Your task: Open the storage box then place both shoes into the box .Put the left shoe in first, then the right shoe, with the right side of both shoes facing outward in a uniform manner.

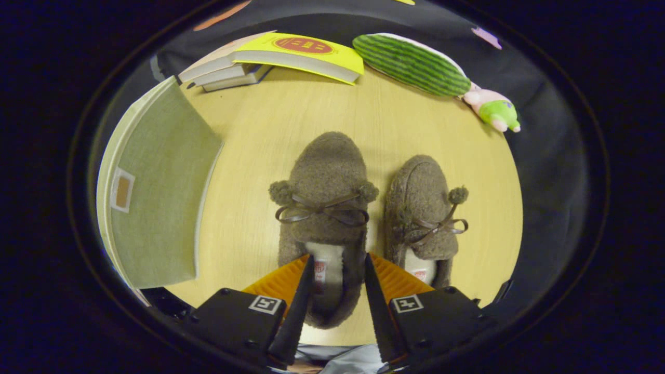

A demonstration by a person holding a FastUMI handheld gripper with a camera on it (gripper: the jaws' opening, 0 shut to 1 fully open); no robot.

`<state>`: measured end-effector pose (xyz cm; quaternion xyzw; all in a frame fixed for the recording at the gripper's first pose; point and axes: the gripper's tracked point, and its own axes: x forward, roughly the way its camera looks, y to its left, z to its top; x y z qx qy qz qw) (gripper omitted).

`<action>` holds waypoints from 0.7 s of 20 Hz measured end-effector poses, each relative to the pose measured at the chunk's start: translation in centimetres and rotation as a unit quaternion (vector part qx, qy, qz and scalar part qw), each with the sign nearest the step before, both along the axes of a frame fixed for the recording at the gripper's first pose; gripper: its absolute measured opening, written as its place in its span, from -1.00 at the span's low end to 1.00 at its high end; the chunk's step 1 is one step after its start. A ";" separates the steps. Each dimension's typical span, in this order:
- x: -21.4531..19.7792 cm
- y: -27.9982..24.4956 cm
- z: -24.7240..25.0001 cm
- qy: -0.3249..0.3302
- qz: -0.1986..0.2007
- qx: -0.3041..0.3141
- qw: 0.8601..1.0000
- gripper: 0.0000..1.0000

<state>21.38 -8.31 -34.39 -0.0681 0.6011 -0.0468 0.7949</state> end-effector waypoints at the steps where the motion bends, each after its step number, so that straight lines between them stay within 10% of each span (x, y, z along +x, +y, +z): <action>1: 0.2 -0.5 -0.3 0.003 -0.007 0.000 1.000 0.18; 7: 0.9 0.3 -1.9 0.013 -0.034 0.058 0.998 -0.31; 10: 1.3 0.6 -1.5 -0.015 -0.057 0.075 0.995 -0.87; 14: 0.6 2.6 0.8 -0.020 -0.083 0.139 0.987 -0.87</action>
